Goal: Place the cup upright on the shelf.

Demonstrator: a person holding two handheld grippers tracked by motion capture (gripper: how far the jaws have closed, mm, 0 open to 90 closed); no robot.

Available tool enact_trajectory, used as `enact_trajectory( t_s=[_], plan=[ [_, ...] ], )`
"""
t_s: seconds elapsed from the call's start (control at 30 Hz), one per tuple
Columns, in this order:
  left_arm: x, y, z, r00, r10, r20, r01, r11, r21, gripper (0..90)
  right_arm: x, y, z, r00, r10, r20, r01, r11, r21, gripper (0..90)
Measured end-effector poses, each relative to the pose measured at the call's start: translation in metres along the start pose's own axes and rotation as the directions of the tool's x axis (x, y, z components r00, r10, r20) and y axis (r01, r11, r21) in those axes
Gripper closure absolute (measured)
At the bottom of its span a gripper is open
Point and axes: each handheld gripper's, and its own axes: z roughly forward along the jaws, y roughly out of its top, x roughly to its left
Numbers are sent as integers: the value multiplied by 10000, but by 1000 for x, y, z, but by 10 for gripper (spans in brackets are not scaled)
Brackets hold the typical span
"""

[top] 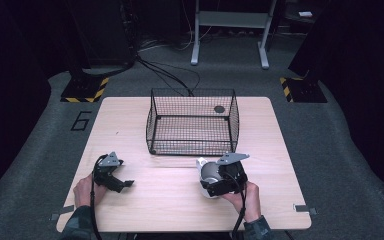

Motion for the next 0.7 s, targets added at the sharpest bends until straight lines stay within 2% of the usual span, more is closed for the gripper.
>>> enact_trajectory(
  t_s=[0.7],
  plan=[
    [0,0,0,10000,-1,0,1,10000,5,0,-12,25,-15,9999,-123,-87,120,9995,-302,57]
  ],
)
